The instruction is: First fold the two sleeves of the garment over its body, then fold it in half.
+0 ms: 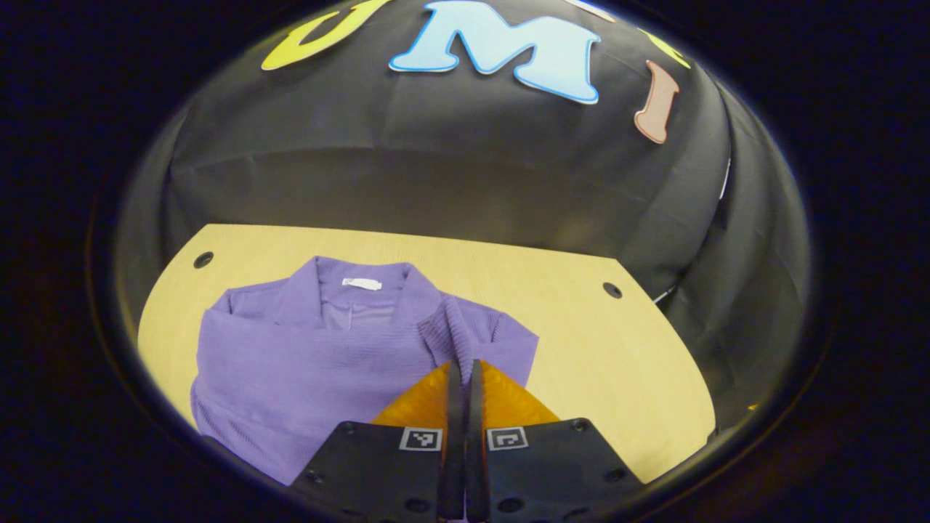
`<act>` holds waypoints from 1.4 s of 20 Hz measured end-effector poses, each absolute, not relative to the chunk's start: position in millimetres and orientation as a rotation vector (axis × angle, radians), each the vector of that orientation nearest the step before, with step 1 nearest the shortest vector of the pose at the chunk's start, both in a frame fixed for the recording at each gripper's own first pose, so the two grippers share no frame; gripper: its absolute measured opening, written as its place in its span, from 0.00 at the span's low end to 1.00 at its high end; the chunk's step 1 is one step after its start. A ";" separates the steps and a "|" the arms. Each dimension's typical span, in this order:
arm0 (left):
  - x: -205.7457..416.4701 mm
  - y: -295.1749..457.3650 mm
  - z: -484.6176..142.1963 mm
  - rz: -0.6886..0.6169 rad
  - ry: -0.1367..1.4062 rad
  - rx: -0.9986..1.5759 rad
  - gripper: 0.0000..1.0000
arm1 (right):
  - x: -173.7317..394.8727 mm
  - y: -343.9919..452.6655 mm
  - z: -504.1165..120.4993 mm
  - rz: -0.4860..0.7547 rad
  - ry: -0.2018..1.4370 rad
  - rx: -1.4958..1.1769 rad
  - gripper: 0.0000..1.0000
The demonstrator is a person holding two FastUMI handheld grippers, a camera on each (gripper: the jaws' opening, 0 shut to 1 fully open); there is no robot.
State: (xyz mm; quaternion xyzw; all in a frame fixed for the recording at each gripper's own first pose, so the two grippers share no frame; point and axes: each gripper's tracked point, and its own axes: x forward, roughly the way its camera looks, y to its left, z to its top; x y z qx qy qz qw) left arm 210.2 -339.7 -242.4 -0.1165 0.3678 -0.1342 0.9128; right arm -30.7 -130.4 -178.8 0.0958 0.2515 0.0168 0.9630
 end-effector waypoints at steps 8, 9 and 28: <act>200.1 -334.7 -224.4 -0.334 0.702 -0.236 0.85 | -39.6 -125.6 -187.6 -0.006 0.537 0.191 0.91; 198.5 -328.4 -222.1 -0.323 0.695 -0.235 0.88 | -40.1 -124.2 -186.3 -0.011 0.535 0.189 0.91; 24.9 -158.8 -211.7 -0.261 0.688 -0.151 0.89 | -114.1 -34.8 -227.8 0.013 0.702 0.171 0.91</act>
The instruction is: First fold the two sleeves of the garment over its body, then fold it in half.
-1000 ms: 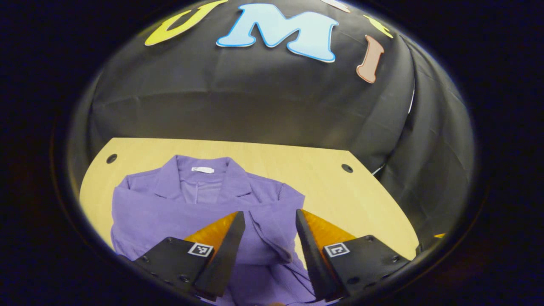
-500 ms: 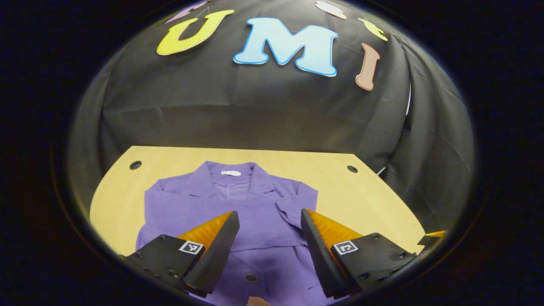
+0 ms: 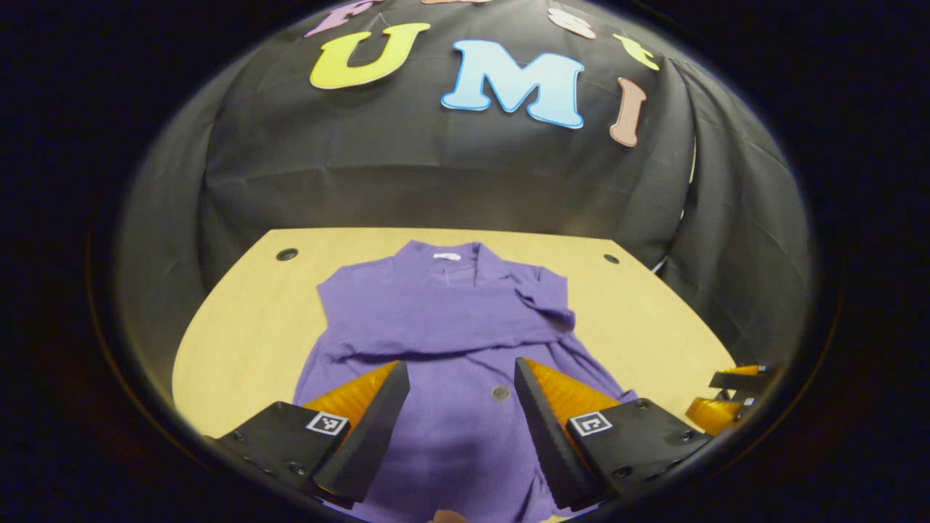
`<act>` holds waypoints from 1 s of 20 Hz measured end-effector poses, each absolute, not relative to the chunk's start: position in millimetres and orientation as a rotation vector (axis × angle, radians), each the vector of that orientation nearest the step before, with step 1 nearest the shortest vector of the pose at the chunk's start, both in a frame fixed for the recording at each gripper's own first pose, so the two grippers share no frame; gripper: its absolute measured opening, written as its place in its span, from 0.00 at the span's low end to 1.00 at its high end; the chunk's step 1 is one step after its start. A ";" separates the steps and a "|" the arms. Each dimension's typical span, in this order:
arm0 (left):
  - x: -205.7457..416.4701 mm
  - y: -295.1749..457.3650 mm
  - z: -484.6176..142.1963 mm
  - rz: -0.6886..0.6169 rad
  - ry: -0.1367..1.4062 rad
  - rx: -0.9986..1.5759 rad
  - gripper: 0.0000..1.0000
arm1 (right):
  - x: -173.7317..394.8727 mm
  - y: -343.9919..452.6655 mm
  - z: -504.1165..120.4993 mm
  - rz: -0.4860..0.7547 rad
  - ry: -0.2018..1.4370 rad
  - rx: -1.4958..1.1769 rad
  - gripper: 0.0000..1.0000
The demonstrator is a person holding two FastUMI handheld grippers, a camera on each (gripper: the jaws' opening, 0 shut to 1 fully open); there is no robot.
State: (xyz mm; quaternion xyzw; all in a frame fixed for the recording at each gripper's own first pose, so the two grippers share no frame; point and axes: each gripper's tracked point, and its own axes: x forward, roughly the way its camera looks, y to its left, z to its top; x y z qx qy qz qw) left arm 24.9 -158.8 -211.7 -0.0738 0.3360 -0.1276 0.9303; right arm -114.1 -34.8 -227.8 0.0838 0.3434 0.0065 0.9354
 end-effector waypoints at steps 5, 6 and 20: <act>-37.2 -109.2 -228.5 -0.237 0.709 -0.176 0.89 | -143.3 -22.7 -243.4 -0.018 0.742 0.183 0.94; -49.3 -97.1 -229.9 -0.228 0.706 -0.171 0.95 | -150.2 -21.6 -248.6 -0.026 0.750 0.183 0.91; -167.3 -12.2 -282.6 -0.166 0.820 -0.145 0.89 | -191.4 -23.4 -293.1 -0.072 0.853 0.168 0.91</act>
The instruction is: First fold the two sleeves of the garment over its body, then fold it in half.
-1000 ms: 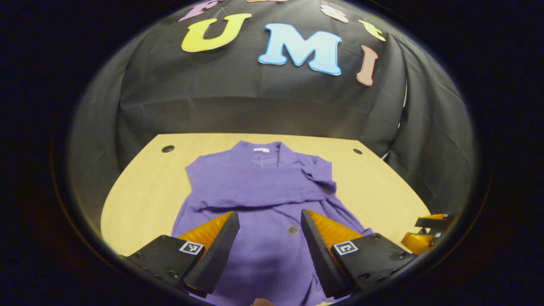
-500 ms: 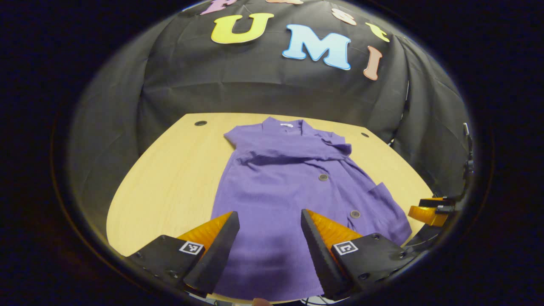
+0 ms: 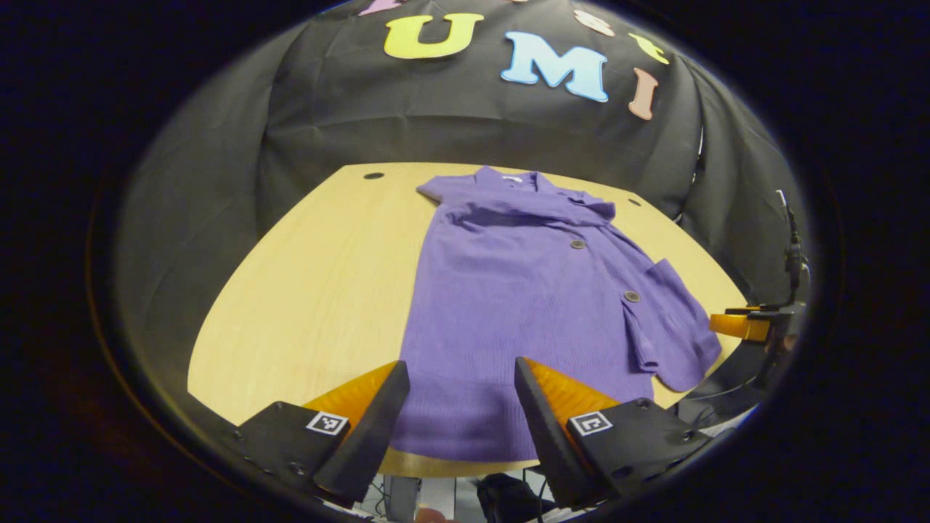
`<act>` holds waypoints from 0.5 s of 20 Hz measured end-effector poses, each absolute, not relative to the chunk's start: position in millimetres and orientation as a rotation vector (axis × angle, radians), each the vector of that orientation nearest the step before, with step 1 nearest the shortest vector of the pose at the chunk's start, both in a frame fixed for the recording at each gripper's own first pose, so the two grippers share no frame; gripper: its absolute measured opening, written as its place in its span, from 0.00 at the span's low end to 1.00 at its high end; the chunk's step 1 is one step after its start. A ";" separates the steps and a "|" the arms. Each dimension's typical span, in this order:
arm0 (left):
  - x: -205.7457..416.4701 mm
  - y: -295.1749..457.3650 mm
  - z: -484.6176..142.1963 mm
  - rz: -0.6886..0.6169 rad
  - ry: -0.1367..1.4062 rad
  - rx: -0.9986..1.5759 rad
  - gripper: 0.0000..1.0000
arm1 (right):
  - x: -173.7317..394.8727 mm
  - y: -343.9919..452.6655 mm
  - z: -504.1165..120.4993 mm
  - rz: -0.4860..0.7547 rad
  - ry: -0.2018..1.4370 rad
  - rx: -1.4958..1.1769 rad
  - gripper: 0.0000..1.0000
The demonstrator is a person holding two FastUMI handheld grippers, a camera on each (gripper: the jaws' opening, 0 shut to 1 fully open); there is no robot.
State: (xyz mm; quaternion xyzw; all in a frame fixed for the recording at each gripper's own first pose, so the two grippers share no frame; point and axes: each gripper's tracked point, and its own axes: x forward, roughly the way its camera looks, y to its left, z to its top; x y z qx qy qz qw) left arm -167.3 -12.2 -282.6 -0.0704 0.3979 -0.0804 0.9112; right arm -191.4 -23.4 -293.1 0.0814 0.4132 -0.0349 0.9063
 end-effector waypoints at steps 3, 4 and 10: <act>-181.5 -1.6 -293.6 -0.148 0.844 -0.139 0.95 | -194.7 -23.6 -303.0 -0.073 0.878 0.165 0.91; -185.8 0.6 -298.2 -0.145 0.850 -0.139 0.95 | -196.0 -24.4 -304.2 -0.078 0.883 0.162 0.91; -203.8 3.1 -310.8 -0.129 0.861 -0.161 1.00 | -203.0 -21.3 -319.0 -0.061 0.927 0.157 0.91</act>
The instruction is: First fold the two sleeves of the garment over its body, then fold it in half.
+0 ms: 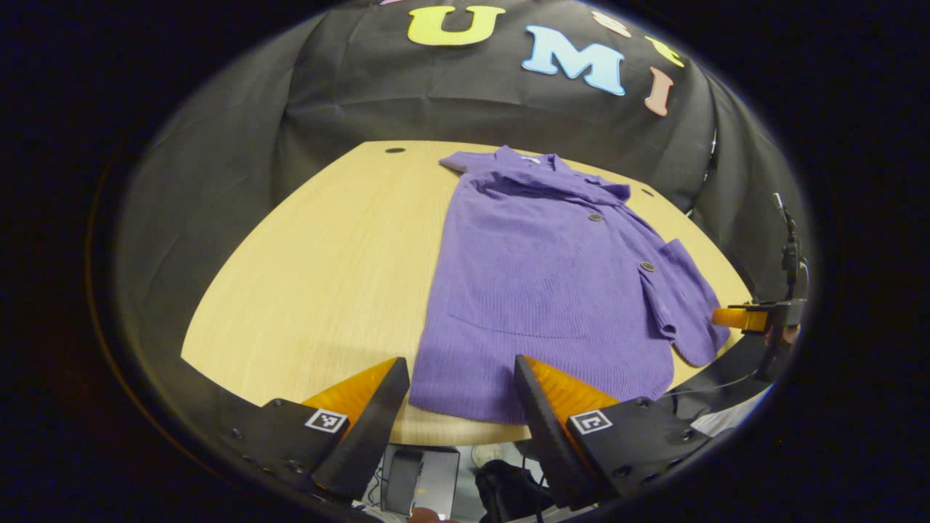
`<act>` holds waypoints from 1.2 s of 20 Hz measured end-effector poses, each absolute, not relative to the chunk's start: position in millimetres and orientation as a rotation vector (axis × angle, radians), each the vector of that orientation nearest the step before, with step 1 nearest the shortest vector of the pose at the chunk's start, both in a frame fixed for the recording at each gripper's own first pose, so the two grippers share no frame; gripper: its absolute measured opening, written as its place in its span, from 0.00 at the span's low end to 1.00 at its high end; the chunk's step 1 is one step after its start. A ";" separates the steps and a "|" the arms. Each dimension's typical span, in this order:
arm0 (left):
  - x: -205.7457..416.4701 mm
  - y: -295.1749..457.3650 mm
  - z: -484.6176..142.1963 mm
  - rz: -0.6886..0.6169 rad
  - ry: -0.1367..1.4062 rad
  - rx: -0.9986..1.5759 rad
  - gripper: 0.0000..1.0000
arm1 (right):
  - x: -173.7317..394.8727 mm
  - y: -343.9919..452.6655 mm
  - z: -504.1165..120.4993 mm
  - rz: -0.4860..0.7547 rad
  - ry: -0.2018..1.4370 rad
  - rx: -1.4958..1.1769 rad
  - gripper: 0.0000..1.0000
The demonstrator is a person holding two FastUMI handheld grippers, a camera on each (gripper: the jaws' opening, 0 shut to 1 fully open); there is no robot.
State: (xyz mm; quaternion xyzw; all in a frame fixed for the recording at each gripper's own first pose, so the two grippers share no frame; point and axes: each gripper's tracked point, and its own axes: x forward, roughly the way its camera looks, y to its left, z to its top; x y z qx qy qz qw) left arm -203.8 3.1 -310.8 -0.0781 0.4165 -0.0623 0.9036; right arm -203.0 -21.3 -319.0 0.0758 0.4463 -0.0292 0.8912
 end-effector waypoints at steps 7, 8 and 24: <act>-203.3 -16.2 -317.6 -0.156 0.873 -0.079 0.89 | -210.4 -11.4 -332.4 -0.057 0.941 0.209 0.96; -203.4 -17.3 -319.3 -0.162 0.876 -0.062 0.96 | -208.7 -11.5 -330.5 -0.062 0.929 0.214 0.96; -180.9 -51.3 -313.8 -0.238 0.916 -0.242 0.11 | -195.2 10.4 -315.3 -0.092 0.933 0.391 0.02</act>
